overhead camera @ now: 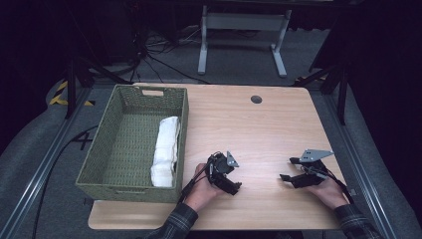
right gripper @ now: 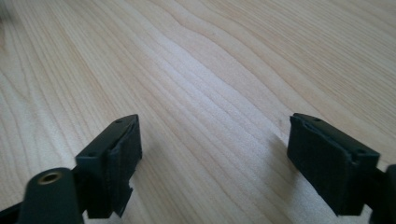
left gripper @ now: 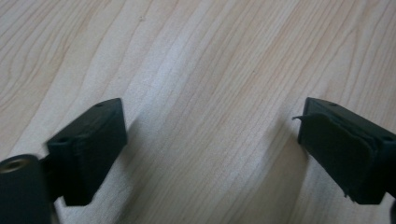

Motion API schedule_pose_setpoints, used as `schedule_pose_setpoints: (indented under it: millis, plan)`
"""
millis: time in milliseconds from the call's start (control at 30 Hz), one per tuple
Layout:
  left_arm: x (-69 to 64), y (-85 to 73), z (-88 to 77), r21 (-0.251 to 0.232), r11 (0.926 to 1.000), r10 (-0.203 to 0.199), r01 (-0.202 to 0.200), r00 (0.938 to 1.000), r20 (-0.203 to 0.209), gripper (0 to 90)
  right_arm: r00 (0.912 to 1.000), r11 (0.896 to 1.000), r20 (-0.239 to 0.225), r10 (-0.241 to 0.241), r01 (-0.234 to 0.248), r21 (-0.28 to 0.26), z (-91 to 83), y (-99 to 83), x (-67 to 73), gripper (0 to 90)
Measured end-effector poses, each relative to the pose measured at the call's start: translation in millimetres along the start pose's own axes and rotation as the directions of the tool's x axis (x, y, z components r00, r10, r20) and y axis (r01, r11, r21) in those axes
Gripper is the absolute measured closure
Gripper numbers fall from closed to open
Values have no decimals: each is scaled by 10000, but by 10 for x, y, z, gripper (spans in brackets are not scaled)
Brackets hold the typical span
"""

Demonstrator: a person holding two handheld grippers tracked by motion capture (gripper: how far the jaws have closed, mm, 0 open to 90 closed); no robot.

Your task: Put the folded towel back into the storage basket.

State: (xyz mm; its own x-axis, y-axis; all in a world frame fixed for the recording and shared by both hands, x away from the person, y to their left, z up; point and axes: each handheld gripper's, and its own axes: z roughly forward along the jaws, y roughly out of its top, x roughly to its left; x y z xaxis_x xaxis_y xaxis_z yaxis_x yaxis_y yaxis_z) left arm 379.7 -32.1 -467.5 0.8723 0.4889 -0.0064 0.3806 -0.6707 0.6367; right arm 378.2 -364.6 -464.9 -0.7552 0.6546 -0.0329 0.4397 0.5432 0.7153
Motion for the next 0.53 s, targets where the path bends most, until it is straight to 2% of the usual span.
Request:
schedule_pose_setpoints:
  millis: [33, 133, 167, 533]
  plan:
    - [-8, -4, 17, -94, 9999, 114, -113, 9999, 19, 51, 10000, 9998, 18, 13, -12, -198, 5, -22, -2, 156]
    - [-16, -24, 29, -182, 9997, 145, -143, 9998, 118, 16, 10000, 9998, 41, 34, -33, -205, 3, -27, 0, 155]
    - [-34, -59, 47, -588, 9983, 40, -36, 10000, 64, 1, 10000, 9998, 51, 52, -51, -201, 2, -28, 2, 155]
    - [-32, -58, 45, -561, 9984, 62, -58, 10000, 74, 3, 10000, 9998, 51, 63, -62, -193, 4, -28, 2, 150]
